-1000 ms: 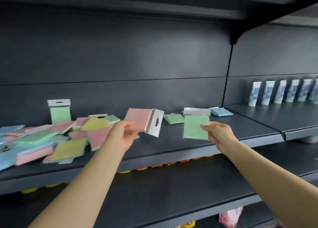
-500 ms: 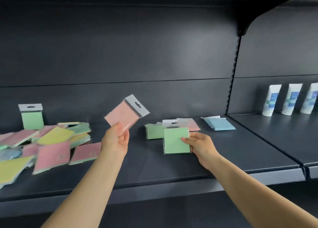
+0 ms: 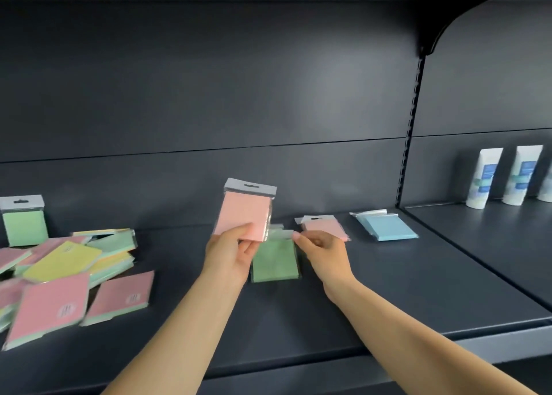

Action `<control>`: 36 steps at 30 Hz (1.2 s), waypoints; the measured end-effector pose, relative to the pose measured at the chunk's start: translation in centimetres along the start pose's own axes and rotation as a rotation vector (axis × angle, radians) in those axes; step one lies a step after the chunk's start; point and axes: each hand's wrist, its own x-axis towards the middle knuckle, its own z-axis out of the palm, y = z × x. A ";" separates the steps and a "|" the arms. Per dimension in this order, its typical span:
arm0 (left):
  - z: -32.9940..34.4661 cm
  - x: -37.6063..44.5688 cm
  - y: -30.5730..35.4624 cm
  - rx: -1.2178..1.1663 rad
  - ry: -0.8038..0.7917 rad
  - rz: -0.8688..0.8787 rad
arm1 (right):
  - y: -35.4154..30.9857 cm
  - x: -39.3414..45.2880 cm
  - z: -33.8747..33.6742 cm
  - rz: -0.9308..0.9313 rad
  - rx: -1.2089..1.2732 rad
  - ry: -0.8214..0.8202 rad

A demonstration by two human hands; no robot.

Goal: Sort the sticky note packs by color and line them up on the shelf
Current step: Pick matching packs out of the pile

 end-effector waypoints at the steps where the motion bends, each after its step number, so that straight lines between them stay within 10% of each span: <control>1: 1.0 -0.3 -0.8 0.016 -0.013 -0.018 | -0.4 -0.3 -0.6 -0.010 0.094 0.001; 15: 9.0 -0.5 -14.1 0.247 -0.036 -0.123 | 0.6 4.3 -12.3 -0.016 0.277 -0.110; 21: 8.8 -0.2 -13.5 0.564 0.090 0.171 | 1.5 7.1 -13.5 0.025 0.225 -0.107; 36: 6.7 1.8 -13.6 1.337 0.278 0.369 | 2.8 8.9 -11.0 -0.141 -0.397 -0.168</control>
